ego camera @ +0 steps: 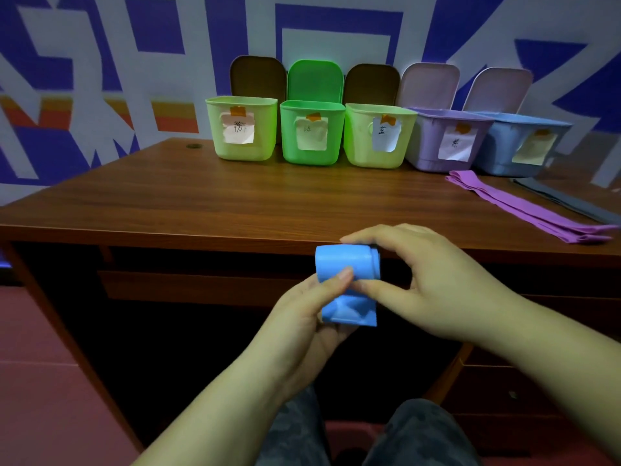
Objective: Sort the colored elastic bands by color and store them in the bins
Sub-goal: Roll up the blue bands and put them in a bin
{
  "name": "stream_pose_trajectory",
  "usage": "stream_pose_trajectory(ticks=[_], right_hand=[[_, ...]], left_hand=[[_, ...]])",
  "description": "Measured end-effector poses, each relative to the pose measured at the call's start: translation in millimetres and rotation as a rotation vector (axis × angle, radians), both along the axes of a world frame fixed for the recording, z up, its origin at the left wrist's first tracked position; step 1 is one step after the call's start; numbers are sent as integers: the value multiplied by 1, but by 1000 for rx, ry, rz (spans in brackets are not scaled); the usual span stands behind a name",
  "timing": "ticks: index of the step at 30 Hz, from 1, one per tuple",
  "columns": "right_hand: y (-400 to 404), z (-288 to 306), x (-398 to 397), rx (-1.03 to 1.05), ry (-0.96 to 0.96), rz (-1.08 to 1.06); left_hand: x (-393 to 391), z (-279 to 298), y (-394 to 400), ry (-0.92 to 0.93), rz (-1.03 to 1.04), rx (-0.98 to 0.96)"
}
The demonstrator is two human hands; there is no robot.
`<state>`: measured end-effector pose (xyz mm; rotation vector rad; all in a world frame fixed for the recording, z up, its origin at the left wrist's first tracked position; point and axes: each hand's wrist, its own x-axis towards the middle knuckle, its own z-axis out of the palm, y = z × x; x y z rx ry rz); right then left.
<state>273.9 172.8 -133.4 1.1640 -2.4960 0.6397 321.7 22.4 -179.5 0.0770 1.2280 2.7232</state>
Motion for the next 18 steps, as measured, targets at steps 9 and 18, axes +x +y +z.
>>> stream_pose_trajectory(ticks=[9,18], right_hand=[[7,-7,-12,-57,-404,157],[8,-9,-10,-78,14,162]], left_hand=[[-3,1,-8,-135,-26,121],[-8,4,-12,-66,-24,47]])
